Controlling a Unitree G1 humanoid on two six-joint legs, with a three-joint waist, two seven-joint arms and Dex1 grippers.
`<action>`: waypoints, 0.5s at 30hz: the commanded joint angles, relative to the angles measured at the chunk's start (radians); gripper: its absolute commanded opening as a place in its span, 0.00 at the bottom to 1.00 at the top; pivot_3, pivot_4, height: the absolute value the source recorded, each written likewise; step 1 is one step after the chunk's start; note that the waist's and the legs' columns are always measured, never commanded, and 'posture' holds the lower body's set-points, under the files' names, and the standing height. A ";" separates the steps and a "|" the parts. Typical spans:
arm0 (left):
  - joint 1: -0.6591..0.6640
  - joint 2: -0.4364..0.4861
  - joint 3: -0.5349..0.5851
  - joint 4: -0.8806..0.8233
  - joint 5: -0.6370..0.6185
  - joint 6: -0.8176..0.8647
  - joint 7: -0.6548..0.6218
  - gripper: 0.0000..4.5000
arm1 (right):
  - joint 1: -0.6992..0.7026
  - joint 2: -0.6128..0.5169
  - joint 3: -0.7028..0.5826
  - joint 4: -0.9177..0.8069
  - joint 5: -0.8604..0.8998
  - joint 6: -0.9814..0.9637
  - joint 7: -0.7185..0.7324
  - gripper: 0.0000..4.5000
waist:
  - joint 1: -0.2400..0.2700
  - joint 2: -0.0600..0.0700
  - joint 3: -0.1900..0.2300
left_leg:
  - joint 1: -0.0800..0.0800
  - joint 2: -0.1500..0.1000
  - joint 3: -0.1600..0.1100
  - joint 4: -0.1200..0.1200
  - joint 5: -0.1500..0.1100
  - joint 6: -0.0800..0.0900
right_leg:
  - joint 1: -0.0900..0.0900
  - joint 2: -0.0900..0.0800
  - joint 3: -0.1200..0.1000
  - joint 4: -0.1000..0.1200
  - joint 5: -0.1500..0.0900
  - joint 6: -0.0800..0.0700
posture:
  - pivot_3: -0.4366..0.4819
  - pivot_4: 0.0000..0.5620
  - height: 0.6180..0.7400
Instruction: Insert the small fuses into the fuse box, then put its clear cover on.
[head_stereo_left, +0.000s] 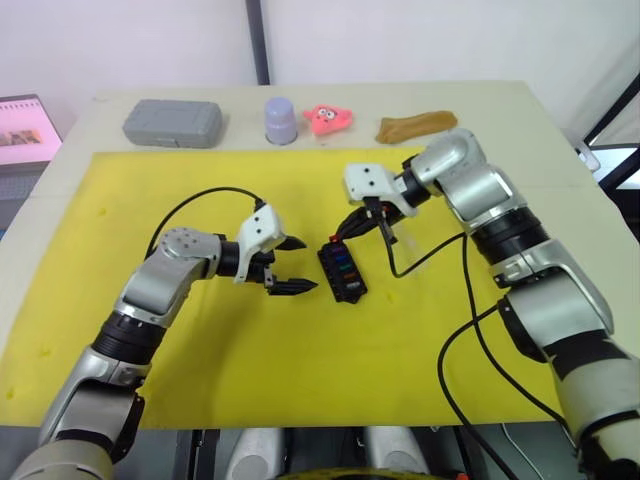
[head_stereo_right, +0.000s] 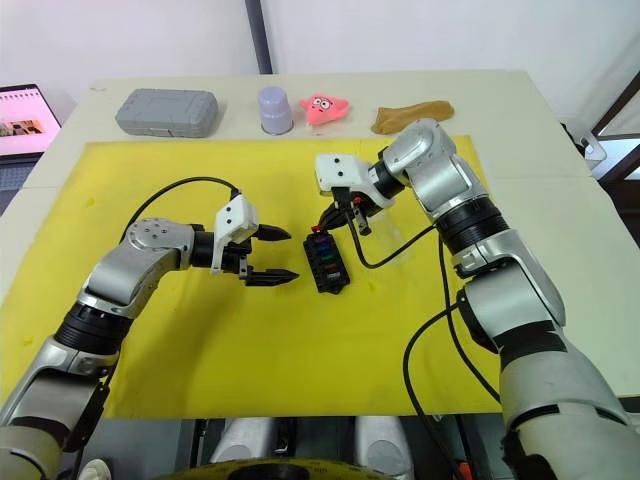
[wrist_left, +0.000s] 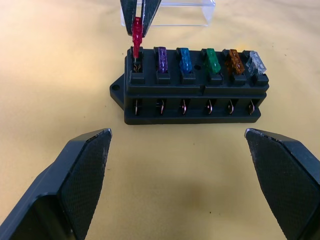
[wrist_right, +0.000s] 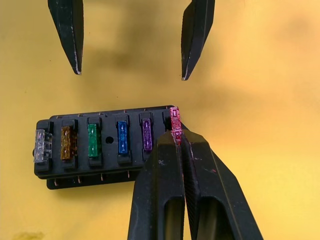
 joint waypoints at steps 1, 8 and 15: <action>-0.010 0.009 0.026 -0.026 -0.001 -0.013 -0.002 1.00 | -0.019 0.008 -0.019 -0.016 -0.010 -0.017 0.001 0.00 | 0.000 0.000 0.000 | 0.000 0.000 0.000 0.000 0.000 0.000 | 0.000 0.000 0.000 0.000 0.000 0.000 | 0.48 0.27 1.00; -0.003 0.013 0.025 -0.031 0.005 -0.016 0.002 1.00 | -0.016 0.017 -0.010 0.022 -0.040 -0.051 -0.006 0.00 | 0.000 0.000 0.000 | 0.000 0.000 0.000 0.000 0.000 0.000 | 0.000 0.000 0.000 0.000 0.000 0.000 | 0.48 0.27 1.00; -0.005 0.011 0.027 -0.029 0.005 -0.017 0.005 1.00 | -0.017 0.022 -0.014 0.046 -0.055 -0.069 -0.002 0.00 | -0.001 0.000 0.000 | 0.000 0.000 0.000 0.000 0.000 0.000 | 0.000 0.000 0.000 0.000 0.000 0.000 | 0.48 0.27 1.00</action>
